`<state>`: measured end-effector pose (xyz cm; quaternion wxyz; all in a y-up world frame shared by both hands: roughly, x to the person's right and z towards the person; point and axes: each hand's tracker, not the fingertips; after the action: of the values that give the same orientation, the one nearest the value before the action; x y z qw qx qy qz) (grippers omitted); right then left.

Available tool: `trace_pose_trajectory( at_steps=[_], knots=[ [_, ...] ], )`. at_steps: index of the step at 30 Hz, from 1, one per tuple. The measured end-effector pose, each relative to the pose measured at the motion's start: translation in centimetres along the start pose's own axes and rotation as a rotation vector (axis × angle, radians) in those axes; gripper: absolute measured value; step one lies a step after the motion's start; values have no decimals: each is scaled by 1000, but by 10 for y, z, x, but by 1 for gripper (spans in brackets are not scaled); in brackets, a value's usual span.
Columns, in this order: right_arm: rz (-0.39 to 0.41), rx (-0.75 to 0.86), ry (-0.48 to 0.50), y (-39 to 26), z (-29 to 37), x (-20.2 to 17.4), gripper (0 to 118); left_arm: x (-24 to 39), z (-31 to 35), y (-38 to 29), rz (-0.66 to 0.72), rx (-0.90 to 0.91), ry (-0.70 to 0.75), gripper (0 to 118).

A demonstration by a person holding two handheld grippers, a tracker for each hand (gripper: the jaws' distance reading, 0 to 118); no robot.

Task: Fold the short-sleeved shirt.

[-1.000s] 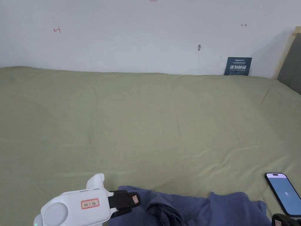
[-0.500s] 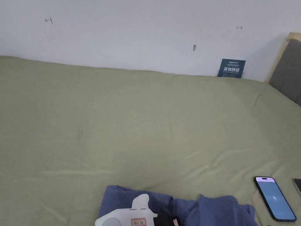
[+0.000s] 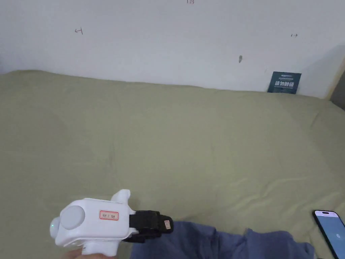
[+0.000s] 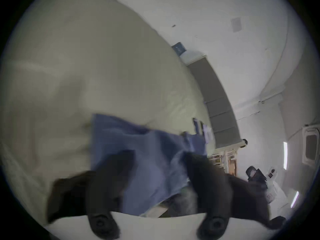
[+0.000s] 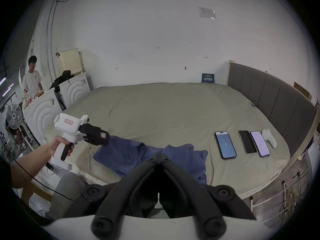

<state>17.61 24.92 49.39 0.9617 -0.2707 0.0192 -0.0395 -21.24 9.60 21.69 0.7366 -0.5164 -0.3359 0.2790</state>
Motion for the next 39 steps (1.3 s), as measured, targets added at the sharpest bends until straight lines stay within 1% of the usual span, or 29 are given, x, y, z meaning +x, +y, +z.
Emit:
trace_pose_trajectory(
  at_steps=[1, 2, 6, 8, 9, 10, 11, 12, 13, 14, 15, 17, 18, 19, 20, 22, 24, 26, 29, 33, 35, 36, 39],
  knots=[
    [1, -3, 7, 0, -1, -1, 0, -11, 6, 2, 26, -35, 15, 98],
    [4, -3, 14, 0, -1, -2, 0, -23, 9, 1, 49, -47, 10, 101],
    [14, -7, 24, 1, 0, -5, 0, -50, 14, -7, 132, -86, -99, 101],
    [20, -12, 25, 3, 1, -6, 0, -59, 5, -13, 156, -97, -64, 100],
    [23, -12, 24, 3, 1, -7, 0, -61, 3, -16, 177, -72, -93, 100],
    [26, -10, 22, 4, 1, -7, 0, -60, -1, -18, 209, -32, -174, 100],
    [27, -10, 22, 4, 1, -7, 0, -62, -6, -19, 252, -15, -222, 98],
    [27, -11, 22, 5, 1, -8, 0, -62, -13, -21, 311, -19, -245, 94],
    [25, -10, 24, 5, 1, -8, 0, -63, -21, -23, 368, -24, -256, 79],
    [23, -11, 25, 4, 0, -8, 0, -67, -26, -23, 382, -14, -284, 30],
    [21, -12, 25, 4, 0, -8, 0, -67, -29, -24, 361, -23, -272, 14],
    [19, -19, 19, 2, -1, -8, 0, -57, -41, -27, 283, -49, -76, 13],
    [20, -23, 17, 1, -1, -8, 0, -52, -40, -35, 247, -33, -33, 13],
    [21, -31, 17, 0, -1, -7, 0, -52, -37, -38, 281, 12, -147, 13],
    [22, -37, 11, 0, -1, -6, 0, -50, -31, -39, 309, 40, -158, 13],
    [26, -39, 7, -1, 1, -4, 0, -52, -10, -33, 278, 74, -99, 13],
    [26, -42, 4, 0, 2, -2, 0, -47, 12, -30, 266, 73, -100, 13],
    [28, -37, 0, 1, 4, -1, 0, -43, 42, -23, 218, 114, -47, 13],
    [29, -24, 5, 3, 4, 0, 0, -36, 95, -14, 191, 193, 30, 13],
    [33, -19, 16, 5, -1, -3, 0, -10, 156, -5, 94, 243, 242, 13],
    [32, -24, 28, 4, -5, -4, 0, 20, 166, -10, 33, 244, 341, 13],
    [30, -28, 34, 3, -7, -6, 0, 32, 167, -11, 26, 253, 373, 13],
    [29, -36, 50, 1, -11, -10, 0, 62, 149, -11, -34, 214, 313, 13]
  ],
)
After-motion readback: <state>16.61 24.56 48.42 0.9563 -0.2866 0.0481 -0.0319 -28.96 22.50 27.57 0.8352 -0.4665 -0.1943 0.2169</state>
